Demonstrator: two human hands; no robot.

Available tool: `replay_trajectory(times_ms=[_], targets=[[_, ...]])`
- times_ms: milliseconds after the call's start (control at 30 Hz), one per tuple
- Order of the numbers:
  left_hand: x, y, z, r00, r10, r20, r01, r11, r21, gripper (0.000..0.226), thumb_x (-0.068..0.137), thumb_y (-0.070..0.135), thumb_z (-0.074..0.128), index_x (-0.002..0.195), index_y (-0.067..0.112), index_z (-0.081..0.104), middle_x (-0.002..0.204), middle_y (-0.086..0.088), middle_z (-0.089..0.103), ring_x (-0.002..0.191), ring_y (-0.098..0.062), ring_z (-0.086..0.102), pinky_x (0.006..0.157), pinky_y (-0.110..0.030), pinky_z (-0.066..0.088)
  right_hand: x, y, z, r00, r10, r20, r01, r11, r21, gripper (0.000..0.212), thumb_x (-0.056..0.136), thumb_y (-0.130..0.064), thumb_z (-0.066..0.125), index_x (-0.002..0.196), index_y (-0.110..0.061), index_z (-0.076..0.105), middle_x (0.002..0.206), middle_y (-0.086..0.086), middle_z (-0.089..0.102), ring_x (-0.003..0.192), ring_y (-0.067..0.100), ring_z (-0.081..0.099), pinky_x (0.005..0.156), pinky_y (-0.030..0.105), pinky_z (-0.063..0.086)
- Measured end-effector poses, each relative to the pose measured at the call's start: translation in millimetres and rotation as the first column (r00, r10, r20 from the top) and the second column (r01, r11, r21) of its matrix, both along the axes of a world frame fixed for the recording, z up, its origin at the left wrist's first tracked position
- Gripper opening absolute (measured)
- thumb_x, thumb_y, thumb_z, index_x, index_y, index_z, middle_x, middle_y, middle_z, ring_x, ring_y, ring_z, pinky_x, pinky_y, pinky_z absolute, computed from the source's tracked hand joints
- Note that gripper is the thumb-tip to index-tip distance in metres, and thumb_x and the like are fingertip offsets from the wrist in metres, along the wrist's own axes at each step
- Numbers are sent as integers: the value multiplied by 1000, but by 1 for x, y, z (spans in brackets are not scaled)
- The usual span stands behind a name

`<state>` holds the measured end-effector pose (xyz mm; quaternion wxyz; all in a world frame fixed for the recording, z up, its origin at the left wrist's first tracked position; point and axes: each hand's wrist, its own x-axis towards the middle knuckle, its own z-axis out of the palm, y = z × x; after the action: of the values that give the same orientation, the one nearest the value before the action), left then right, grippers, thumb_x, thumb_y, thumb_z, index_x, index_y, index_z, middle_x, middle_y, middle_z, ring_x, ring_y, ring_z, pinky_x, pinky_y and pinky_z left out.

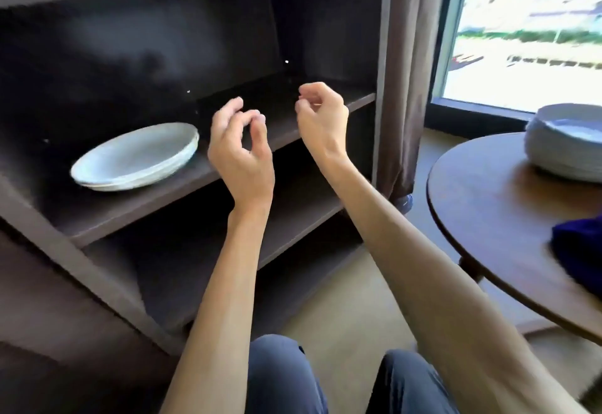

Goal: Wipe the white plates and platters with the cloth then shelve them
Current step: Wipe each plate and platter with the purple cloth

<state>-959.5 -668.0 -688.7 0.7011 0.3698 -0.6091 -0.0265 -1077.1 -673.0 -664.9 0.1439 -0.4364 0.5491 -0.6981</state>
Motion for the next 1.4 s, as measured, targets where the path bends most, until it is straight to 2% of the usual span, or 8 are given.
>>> replay_trajectory(times_ms=[233,367,567,767,933,1100,1200,1400], targets=[[-154,45,-21,873,-487,-34,480,843,243,20,99,17,61,100,8,78,103,2,75,97,-6,67,81,-21,53,-159,97,-24,907,-391,-159,418,882,217,23,94,-13,61,113,-10,74,103,6,74,94,17,68,67,15,44],[-223,71,-41,755,-656,26,597,703,387,19,99,19,60,100,12,78,88,3,74,79,2,64,69,-4,42,-225,161,-48,814,-542,-209,579,728,367,26,92,-19,60,113,-11,73,110,9,74,106,26,66,93,32,50],[-299,101,-73,607,-787,111,627,560,541,19,97,16,63,111,13,76,102,-2,77,91,-15,69,79,-22,53,-280,240,-94,645,-604,-468,733,316,602,30,87,-26,59,114,-15,68,126,16,60,127,37,47,112,46,32],[-361,114,-85,485,-864,131,601,439,668,32,96,15,63,127,11,66,111,-10,74,102,-26,69,93,-40,56,-299,273,-125,628,-636,-448,722,260,642,53,90,-24,58,142,-20,51,145,12,45,139,33,36,117,50,27],[-403,104,-86,505,-860,79,558,395,730,40,95,18,64,134,13,60,117,-12,71,111,-31,65,96,-35,49,-298,263,-143,606,-642,-470,737,229,636,56,95,-25,47,151,-22,41,154,11,32,147,30,22,118,53,22],[-441,86,-90,553,-782,-287,539,73,839,30,93,22,62,116,3,67,85,-11,74,75,-25,70,87,-39,59,-297,247,-154,543,-656,-524,788,183,588,45,94,-17,44,138,-14,48,154,14,33,148,31,18,118,56,19],[-456,75,-96,583,-755,-300,531,74,844,27,91,25,62,105,3,70,72,-9,71,66,-25,69,82,-39,62,-301,245,-165,495,-653,-574,828,154,539,45,90,-18,46,134,-13,50,148,13,39,144,32,25,114,56,24],[-488,61,-90,617,-708,-344,541,64,839,50,90,47,64,118,5,63,102,-13,73,84,-29,76,72,-36,63,-310,240,-176,372,-677,-636,897,88,432,44,81,-19,47,123,-11,56,131,13,51,131,35,39,105,55,34]])
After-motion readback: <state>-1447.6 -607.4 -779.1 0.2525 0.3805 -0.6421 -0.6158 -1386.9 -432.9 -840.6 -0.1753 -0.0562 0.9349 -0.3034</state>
